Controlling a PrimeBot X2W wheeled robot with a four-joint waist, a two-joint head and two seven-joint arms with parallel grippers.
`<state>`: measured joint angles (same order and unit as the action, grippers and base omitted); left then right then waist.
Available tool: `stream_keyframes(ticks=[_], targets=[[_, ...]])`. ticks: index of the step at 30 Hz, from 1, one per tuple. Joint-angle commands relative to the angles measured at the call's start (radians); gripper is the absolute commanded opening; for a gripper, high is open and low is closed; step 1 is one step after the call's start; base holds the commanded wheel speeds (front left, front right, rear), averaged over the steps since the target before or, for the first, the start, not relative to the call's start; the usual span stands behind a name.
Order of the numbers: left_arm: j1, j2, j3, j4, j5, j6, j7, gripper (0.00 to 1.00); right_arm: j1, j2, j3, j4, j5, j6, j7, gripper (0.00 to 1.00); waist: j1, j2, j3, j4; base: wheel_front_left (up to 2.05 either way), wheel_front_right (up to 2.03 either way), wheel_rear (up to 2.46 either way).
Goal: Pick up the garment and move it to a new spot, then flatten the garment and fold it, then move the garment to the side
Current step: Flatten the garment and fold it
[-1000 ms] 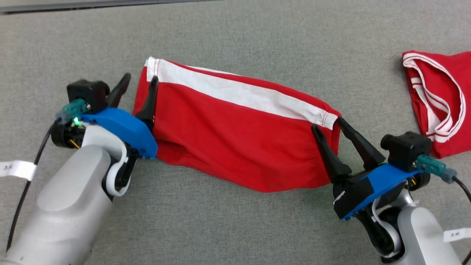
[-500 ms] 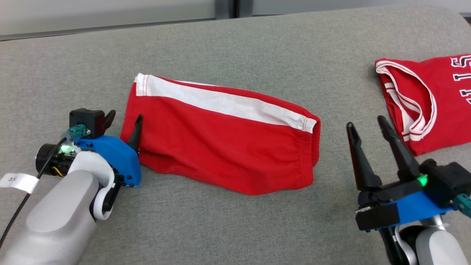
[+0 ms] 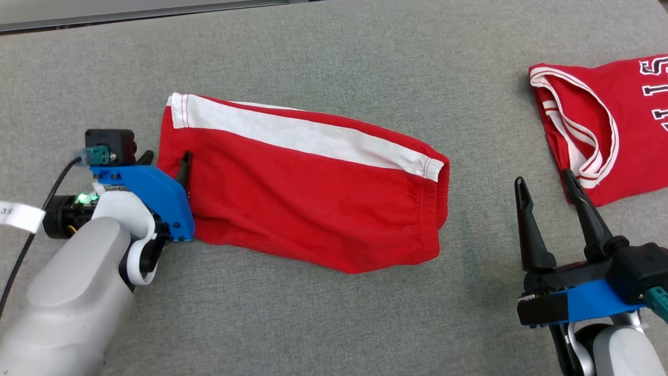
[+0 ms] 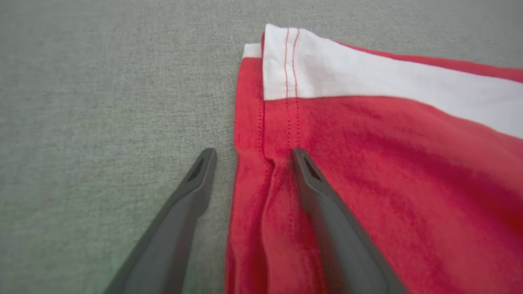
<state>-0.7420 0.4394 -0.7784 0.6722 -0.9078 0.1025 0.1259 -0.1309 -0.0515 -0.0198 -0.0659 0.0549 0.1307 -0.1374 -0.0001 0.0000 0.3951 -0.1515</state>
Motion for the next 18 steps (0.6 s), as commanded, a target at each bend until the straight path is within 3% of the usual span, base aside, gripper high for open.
stream_keyframes(ticks=[1, 2, 3, 18], targets=[[0.057, -0.018, -0.029, 0.034, -0.012, 0.0, 0.058, 0.8, 0.0, 0.001, -0.004, 0.004, -0.001, 0.0, -0.003, 1.0, 0.0001, 0.0, 0.001, 0.001, 0.0, 0.0, 0.0], [0.066, -0.018, -0.032, 0.032, -0.018, 0.0, 0.072, 0.36, 0.001, 0.002, -0.004, 0.008, -0.002, 0.0, -0.003, 1.0, 0.0001, 0.0, 0.001, 0.001, 0.0, 0.0, 0.0], [0.074, -0.019, -0.03, 0.026, -0.025, 0.004, 0.077, 0.0, 0.001, 0.002, -0.007, 0.01, -0.002, 0.0, -0.005, 1.0, 0.0001, 0.0, 0.001, 0.003, 0.0, 0.0, 0.0], [0.294, 0.003, 0.095, -0.21, -0.093, 0.124, -0.179, 0.0, 0.029, 0.001, -0.032, 0.039, 0.012, 0.0, 0.019, 1.0, 0.0001, 0.0, -0.105, 0.067, 0.0, 0.0, 0.0]])
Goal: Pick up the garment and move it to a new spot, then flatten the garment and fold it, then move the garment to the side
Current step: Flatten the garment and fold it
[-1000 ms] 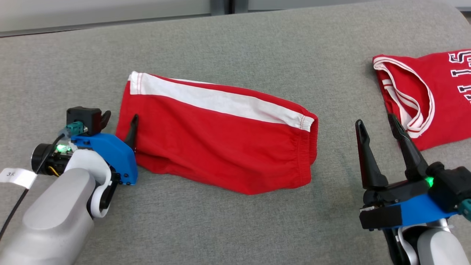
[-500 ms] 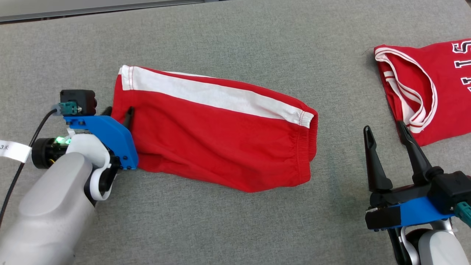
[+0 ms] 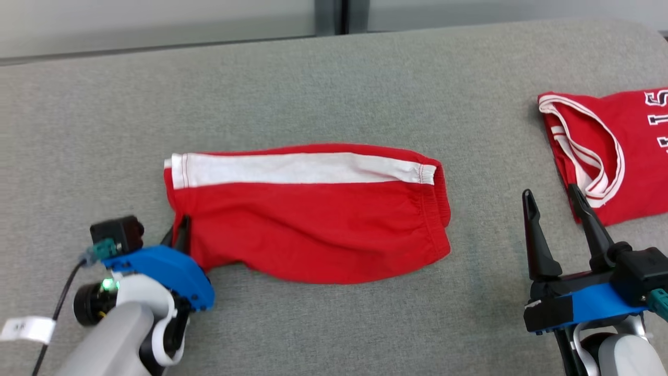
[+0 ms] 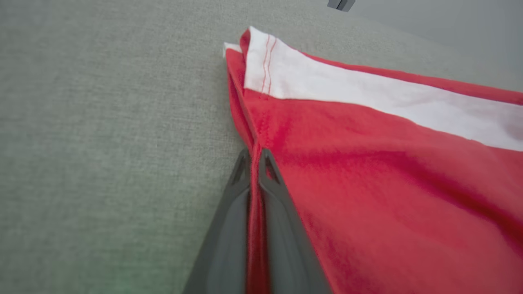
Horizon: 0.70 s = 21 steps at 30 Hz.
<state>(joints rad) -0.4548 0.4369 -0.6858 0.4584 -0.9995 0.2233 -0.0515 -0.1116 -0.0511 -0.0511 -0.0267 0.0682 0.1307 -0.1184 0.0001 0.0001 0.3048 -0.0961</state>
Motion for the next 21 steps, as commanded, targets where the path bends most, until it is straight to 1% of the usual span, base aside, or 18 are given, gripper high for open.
stream_keyframes(ticks=[1, 5, 6, 7, 8, 10, 12, 16, 18, 21], targets=[[0.026, 0.007, 0.008, -0.015, -0.004, 0.016, -0.01, 0.0, 0.012, 0.001, -0.002, 0.0, -0.002, 0.0, 0.002, 1.0, -0.0001, -0.0001, -0.023, 0.016, 0.0, 0.0, 0.0], [0.088, 0.01, 0.027, -0.082, -0.016, 0.055, -0.048, 0.0, 0.026, 0.001, -0.007, -0.003, -0.001, 0.0, 0.016, 1.0, -0.0001, -0.0001, -0.05, 0.029, 0.0, 0.0, 0.0], [0.101, 0.009, 0.022, -0.099, -0.017, 0.046, -0.055, 0.12, 0.029, 0.001, -0.011, -0.003, 0.0, 0.0, 0.018, 1.0, -0.0001, -0.0001, -0.057, 0.033, 0.0, 0.0, 0.0], [0.11, 0.013, 0.015, -0.112, -0.011, 0.034, -0.062, 0.58, 0.032, 0.001, -0.01, -0.003, 0.003, 0.0, 0.021, 1.0, -0.0001, -0.0001, -0.061, 0.035, 0.0, 0.0, 0.0], [0.11, 0.022, 0.013, -0.117, 0.007, 0.032, -0.082, 1.0, 0.033, 0.001, -0.01, -0.004, 0.005, 0.0, 0.026, 1.0, -0.0001, -0.0001, -0.065, 0.038, 0.0, 0.0, 0.0], [0.109, 0.032, 0.009, -0.118, 0.036, 0.024, -0.125, 1.0, 0.036, 0.001, -0.008, -0.005, 0.008, 0.0, 0.032, 1.0, -0.0001, -0.0001, -0.075, 0.043, 0.0, 0.0, 0.0], [0.11, 0.028, 0.014, -0.111, 0.06, 0.021, -0.165, 1.0, 0.038, 0.001, -0.008, -0.003, 0.011, 0.0, 0.038, 1.0, -0.0001, -0.0001, -0.087, 0.049, 0.0, 0.0, 0.0], [0.13, 0.02, 0.038, -0.107, 0.112, 0.004, -0.207, 1.0, 0.043, 0.001, -0.012, -0.002, 0.022, 0.0, 0.054, 1.0, -0.0001, -0.0001, -0.115, 0.064, 0.0, 0.0, 0.0], [0.137, 0.016, 0.066, -0.129, 0.164, -0.005, -0.213, 1.0, 0.05, 0.001, -0.016, -0.003, 0.027, 0.0, 0.06, 1.0, -0.0001, -0.0001, -0.129, 0.073, 0.0, 0.0, 0.0], [0.184, -0.006, 0.148, -0.191, 0.263, -0.022, -0.213, 1.0, 0.057, 0.001, -0.022, -0.007, 0.025, 0.0, 0.069, 1.0, -0.0001, -0.0001, -0.145, 0.09, 0.0, 0.0, 0.0]])
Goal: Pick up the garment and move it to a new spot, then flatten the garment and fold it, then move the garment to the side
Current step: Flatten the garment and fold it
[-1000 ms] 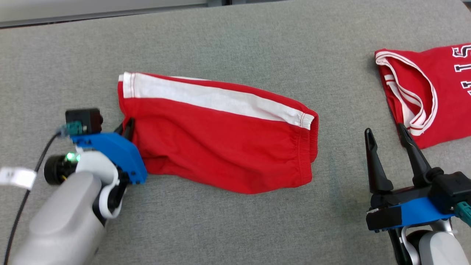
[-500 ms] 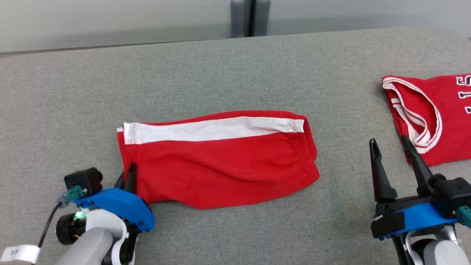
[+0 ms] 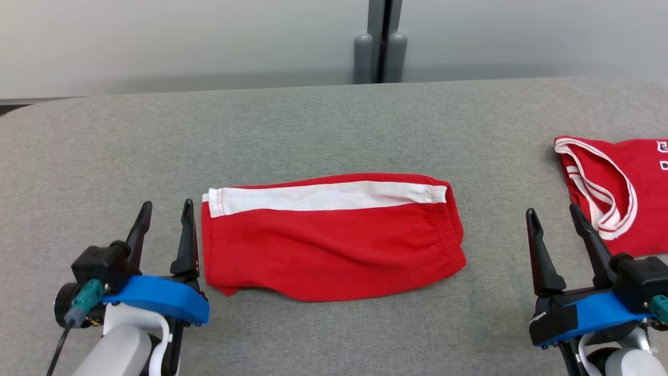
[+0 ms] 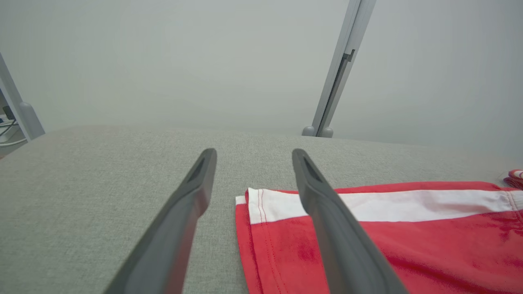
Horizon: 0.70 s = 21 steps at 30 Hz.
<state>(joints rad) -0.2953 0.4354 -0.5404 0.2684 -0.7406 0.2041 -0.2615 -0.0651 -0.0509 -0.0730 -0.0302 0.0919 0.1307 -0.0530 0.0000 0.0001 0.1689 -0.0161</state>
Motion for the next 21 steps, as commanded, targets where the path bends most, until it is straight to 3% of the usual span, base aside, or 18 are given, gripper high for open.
stream_keyframes(ticks=[1, 7, 13, 21], targets=[[0.044, -0.012, 0.031, -0.023, 0.042, -0.012, -0.003, 1.0, 0.013, 0.001, -0.003, -0.003, 0.003, 0.0, 0.006, 1.0, 0.0, -0.0001, -0.015, 0.016, 0.0, 0.0, 0.0], [0.157, -0.081, 0.192, -0.123, 0.207, -0.071, -0.004, 1.0, 0.033, 0.001, -0.002, 0.011, 0.02, 0.0, 0.029, 1.0, 0.0, -0.0001, -0.043, 0.054, 0.0, 0.0, 0.0], [0.263, -0.154, 0.306, -0.155, 0.307, -0.138, -0.004, 1.0, 0.047, 0.001, -0.006, 0.047, 0.044, 0.0, 0.085, 1.0, 0.0, -0.0001, -0.065, 0.091, 0.0, 0.0, 0.0], [0.298, -0.19, 0.37, -0.112, 0.367, -0.189, -0.004, 1.0, -0.042, 0.0, 0.013, 0.147, 0.073, 0.0, 0.281, 1.0, 0.0, -0.0001, -0.059, 0.118, 0.0, 0.0, 0.0]])
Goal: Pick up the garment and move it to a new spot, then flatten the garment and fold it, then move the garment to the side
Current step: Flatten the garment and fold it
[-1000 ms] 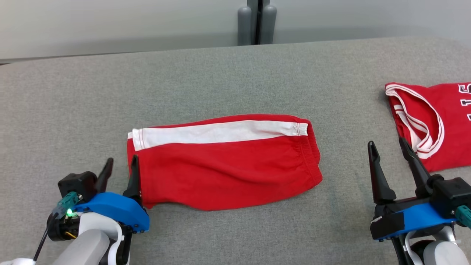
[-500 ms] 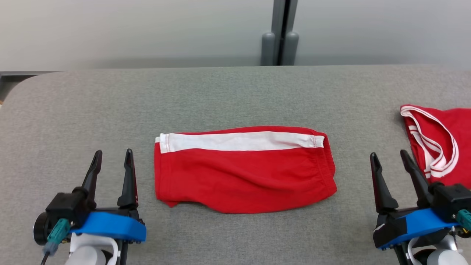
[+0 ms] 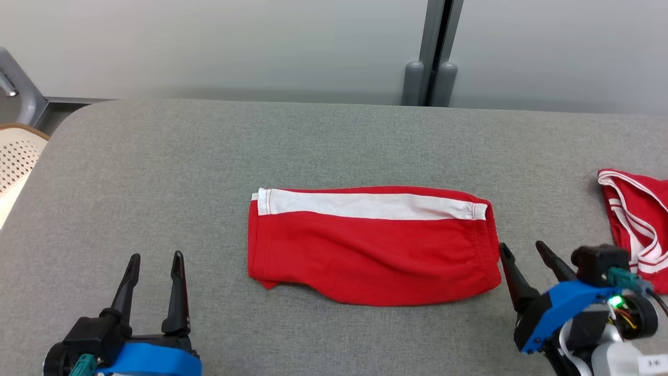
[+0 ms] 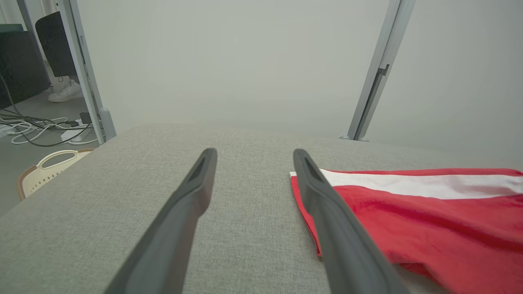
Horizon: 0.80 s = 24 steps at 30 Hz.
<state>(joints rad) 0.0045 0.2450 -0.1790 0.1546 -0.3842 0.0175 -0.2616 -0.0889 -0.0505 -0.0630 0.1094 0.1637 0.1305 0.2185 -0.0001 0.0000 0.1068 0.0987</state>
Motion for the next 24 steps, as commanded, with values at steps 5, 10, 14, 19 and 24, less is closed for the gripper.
stream_keyframes(ticks=[5, 10, 14, 19, 24], targets=[[-0.014, -0.014, 0.027, 0.007, 0.026, -0.017, -0.004, 1.0, -0.105, 0.0, 0.0, 0.073, -0.01, 0.001, 0.081, 1.0, 0.0001, 0.0, 0.014, 0.012, 0.0, 0.0, 0.0], [-0.03, -0.031, 0.031, 0.02, 0.043, -0.034, -0.004, 1.0, -0.198, 0.0, -0.003, 0.183, -0.05, 0.0, 0.129, 1.0, 0.0001, 0.0, 0.028, 0.028, 0.0, 0.0, 0.0], [-0.04, -0.045, 0.03, 0.031, 0.052, -0.047, -0.004, 1.0, -0.239, 0.0, -0.02, 0.275, -0.07, 0.0, 0.132, 1.0, 0.0001, 0.0, 0.035, 0.042, 0.0, 0.0, 0.0], [-0.043, -0.056, 0.034, 0.038, 0.061, -0.058, -0.004, 1.0, -0.281, 0.0, -0.045, 0.382, -0.073, 0.0, 0.114, 1.0, 0.0001, 0.0, 0.044, 0.056, 0.0, 0.0, 0.0], [-0.053, -0.065, 0.043, 0.038, 0.062, -0.066, -0.004, 1.0, -0.334, 0.0, -0.045, 0.485, -0.05, 0.001, 0.122, 1.0, 0.0001, 0.0, 0.062, 0.069, 0.0, 0.0, 0.0]])
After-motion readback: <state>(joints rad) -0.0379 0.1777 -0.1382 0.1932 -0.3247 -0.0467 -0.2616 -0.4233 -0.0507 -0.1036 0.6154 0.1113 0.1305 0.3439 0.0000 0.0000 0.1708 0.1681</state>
